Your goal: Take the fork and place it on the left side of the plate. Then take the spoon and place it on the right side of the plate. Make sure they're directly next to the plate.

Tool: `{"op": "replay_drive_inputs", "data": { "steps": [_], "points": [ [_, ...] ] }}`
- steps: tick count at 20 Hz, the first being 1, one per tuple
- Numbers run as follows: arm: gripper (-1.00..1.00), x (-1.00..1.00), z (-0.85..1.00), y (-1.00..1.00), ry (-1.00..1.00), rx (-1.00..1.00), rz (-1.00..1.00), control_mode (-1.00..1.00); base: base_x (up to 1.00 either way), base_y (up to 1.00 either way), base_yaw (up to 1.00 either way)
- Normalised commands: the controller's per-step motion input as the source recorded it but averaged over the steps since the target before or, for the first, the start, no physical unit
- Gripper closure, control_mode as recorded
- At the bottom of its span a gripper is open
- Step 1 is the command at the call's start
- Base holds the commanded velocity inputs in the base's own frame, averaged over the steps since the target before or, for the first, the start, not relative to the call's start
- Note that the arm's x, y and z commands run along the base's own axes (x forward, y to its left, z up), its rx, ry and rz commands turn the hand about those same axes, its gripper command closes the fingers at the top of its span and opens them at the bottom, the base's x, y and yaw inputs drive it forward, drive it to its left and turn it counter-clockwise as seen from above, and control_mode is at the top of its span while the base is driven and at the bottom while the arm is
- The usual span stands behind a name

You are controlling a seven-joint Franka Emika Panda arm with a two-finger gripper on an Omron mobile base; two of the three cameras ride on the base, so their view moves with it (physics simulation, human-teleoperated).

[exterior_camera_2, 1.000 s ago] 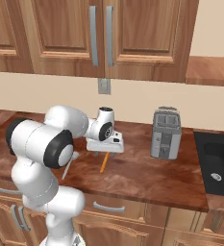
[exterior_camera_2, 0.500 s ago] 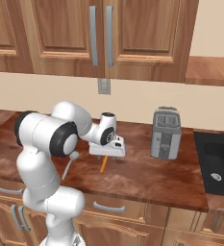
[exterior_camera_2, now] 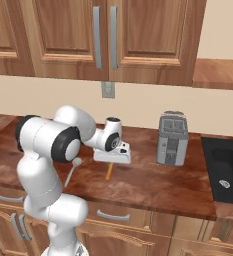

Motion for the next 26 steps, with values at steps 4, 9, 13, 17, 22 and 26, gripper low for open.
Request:
{"op": "replay_drive_inputs", "data": {
  "steps": [4,9,13,17,22,26],
  "points": [
    [1.0,-0.45,-0.01,0.21,-0.05,0.0,0.0,-1.0,0.0,0.0,0.0],
    [1.0,-0.66,0.16,0.11,-0.11,0.0,0.01,-1.0,0.0,0.0,0.0],
    [1.0,-0.77,0.68,0.02,-0.2,0.0,0.0,-1.0,0.0,0.0,0.0],
    [1.0,-0.73,0.92,0.01,-0.22,-0.04,0.0,-1.0,0.0,0.0,0.0],
    [1.0,-0.67,1.0,0.09,-0.19,-0.05,0.0,-1.0,0.0,0.0,0.0],
    [1.0,-0.55,1.0,0.14,-0.16,-0.05,0.01,-1.0,0.0,0.0,0.0]
  ]
}}
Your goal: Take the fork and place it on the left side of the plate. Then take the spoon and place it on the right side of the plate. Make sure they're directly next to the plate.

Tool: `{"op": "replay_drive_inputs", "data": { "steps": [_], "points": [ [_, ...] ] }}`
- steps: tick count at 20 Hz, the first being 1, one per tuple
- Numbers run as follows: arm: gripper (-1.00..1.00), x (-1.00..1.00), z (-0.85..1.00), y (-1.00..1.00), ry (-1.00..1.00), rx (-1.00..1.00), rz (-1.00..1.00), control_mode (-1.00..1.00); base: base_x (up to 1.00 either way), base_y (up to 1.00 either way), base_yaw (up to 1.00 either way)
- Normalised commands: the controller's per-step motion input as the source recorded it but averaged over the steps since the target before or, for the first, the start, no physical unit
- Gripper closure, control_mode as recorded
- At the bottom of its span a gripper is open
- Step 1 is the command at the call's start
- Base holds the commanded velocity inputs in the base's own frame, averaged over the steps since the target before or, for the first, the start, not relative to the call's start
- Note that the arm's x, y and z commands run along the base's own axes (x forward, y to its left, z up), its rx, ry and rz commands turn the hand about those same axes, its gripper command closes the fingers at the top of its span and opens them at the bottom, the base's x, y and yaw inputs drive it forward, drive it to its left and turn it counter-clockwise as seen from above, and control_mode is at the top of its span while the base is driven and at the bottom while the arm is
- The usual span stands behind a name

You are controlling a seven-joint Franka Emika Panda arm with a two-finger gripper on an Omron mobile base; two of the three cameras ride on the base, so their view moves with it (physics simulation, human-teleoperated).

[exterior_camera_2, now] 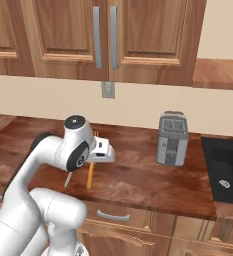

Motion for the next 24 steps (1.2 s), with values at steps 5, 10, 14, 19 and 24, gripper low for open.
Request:
{"op": "replay_drive_inputs", "data": {
  "steps": [5,10,14,19,24],
  "points": [
    [1.0,-0.43,1.0,0.13,-0.12,-0.06,0.02,-1.0,0.0,0.0,0.0],
    [1.0,-0.21,1.0,0.0,-0.05,-0.01,0.02,-1.0,0.0,0.0,0.0],
    [1.0,0.0,0.88,0.0,0.02,0.0,0.01,-1.0,0.0,0.0,0.0],
    [1.0,-0.01,0.47,0.0,0.01,0.0,0.03,-1.0,0.0,0.0,0.0],
    [1.0,-0.05,0.02,0.0,0.0,0.0,0.03,1.0,0.0,0.01,0.0]
  ]
}}
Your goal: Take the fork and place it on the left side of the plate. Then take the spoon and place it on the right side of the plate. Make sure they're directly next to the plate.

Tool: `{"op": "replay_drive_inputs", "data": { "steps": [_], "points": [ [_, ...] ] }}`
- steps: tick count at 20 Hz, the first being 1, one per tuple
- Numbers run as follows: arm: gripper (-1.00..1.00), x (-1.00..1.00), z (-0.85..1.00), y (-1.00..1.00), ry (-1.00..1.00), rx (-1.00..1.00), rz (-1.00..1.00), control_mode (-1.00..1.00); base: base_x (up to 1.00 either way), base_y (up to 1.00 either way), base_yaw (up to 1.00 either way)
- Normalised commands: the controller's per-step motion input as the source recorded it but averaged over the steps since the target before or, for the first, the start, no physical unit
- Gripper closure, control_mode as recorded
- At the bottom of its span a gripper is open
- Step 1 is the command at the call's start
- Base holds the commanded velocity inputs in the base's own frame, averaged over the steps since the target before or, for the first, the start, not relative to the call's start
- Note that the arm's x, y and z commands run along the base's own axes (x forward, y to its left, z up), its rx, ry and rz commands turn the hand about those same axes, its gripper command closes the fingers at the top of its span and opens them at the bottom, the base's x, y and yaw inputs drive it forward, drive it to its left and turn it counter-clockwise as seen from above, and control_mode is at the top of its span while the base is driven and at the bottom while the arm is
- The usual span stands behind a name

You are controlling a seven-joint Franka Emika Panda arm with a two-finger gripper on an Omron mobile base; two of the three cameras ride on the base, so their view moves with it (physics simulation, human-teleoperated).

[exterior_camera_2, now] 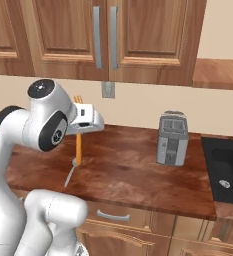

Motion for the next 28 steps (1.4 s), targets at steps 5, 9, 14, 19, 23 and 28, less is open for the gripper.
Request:
{"op": "replay_drive_inputs", "data": {
  "steps": [5,9,14,19,23,28],
  "points": [
    [1.0,0.0,0.0,0.0,0.0,0.0,0.0,1.0,-0.36,0.0,0.0],
    [1.0,0.0,0.0,0.0,0.0,0.0,0.0,1.0,-0.79,0.02,0.0],
    [1.0,0.0,0.0,0.0,0.0,0.0,0.0,1.0,-0.96,0.2,-0.01],
    [1.0,0.0,0.0,0.0,0.0,0.0,0.0,1.0,-1.0,0.31,-0.04],
    [1.0,0.0,0.0,0.0,0.0,0.0,0.0,1.0,-1.0,0.18,-0.07],
    [1.0,0.0,0.0,0.0,0.0,0.0,0.0,1.0,-1.0,0.05,-0.11]
  ]
}}
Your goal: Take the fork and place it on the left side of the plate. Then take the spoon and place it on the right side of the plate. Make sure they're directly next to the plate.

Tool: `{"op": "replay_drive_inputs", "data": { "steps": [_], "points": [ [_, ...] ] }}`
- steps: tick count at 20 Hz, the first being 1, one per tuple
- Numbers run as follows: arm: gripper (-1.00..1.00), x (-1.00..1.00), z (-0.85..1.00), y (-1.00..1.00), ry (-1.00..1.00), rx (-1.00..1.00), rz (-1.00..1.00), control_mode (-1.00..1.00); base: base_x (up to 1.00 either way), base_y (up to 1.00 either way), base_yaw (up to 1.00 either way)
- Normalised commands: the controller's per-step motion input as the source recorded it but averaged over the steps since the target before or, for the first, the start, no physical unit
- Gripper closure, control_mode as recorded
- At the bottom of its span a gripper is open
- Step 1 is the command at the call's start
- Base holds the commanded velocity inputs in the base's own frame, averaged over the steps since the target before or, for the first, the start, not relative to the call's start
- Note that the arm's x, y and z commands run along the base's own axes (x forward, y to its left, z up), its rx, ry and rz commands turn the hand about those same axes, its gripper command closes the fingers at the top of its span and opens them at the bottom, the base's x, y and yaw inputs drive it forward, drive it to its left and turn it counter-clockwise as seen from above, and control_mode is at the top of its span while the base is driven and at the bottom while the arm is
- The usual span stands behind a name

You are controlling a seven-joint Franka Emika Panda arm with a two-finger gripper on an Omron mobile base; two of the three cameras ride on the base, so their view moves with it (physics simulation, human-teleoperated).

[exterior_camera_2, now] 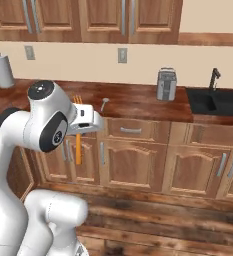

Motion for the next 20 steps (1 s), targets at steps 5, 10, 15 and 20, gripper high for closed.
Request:
{"op": "replay_drive_inputs", "data": {
  "steps": [5,10,15,20],
  "points": [
    [1.0,0.0,0.0,0.0,0.0,0.0,0.0,1.0,-1.0,-0.07,-0.08],
    [1.0,0.0,0.0,0.0,0.0,0.0,0.0,1.0,-1.0,-0.37,-0.02],
    [1.0,0.0,0.0,0.0,0.0,0.0,0.0,1.0,-1.0,-0.4,-0.03],
    [1.0,0.0,0.0,0.0,0.0,0.0,0.0,1.0,-1.0,-0.26,-0.06]
  ]
}}
